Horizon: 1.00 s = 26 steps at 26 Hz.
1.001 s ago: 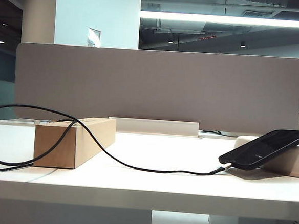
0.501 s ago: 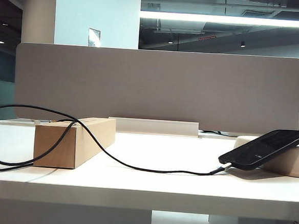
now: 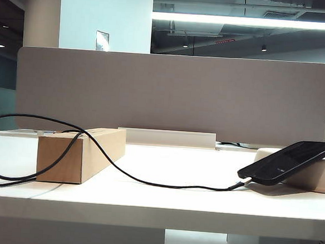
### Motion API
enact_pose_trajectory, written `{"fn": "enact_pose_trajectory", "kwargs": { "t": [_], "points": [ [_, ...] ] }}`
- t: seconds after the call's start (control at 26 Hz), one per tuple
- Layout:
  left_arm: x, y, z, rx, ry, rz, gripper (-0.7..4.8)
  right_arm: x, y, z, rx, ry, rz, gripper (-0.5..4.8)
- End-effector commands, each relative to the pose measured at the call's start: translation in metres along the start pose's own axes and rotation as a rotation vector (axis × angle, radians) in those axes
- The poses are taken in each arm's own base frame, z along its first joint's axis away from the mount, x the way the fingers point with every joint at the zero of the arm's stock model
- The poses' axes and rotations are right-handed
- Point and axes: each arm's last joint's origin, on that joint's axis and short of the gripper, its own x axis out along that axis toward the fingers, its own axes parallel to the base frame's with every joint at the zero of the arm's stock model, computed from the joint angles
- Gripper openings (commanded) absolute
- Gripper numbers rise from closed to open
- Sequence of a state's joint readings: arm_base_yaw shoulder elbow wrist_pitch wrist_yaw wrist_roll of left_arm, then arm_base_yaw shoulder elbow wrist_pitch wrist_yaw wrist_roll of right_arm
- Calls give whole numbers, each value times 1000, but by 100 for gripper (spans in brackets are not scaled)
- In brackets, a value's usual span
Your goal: Pick up the charging cable and the phone, plug the charging cable into the charging port on the phone, and finally place them back on the table.
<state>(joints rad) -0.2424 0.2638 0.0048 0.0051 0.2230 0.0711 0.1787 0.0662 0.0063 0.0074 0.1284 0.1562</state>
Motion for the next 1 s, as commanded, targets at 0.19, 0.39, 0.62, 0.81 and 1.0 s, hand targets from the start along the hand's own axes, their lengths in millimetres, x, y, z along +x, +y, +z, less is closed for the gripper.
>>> {"fn": "enact_pose_trajectory", "kwargs": {
  "t": [0.19, 0.39, 0.62, 0.81, 1.0],
  "points": [
    [0, 0, -2, -7, 33, -3, -6, 0, 0, -3, -6, 19, -6, -1],
    [0, 0, -2, -7, 32, -3, -6, 0, 0, -3, -6, 19, -6, -1],
    [-2, 0, -1, -4, 18, -2, -6, 0, 0, -3, -6, 19, -6, -1],
    [-10, 3, 6, 10, -87, 49, -6, -1, -2, -1, -2, -11, -14, -1],
    [-18, 10, 12, 19, -172, 142, -6, -3, -9, 3, 5, -52, -86, -1]
  ]
}}
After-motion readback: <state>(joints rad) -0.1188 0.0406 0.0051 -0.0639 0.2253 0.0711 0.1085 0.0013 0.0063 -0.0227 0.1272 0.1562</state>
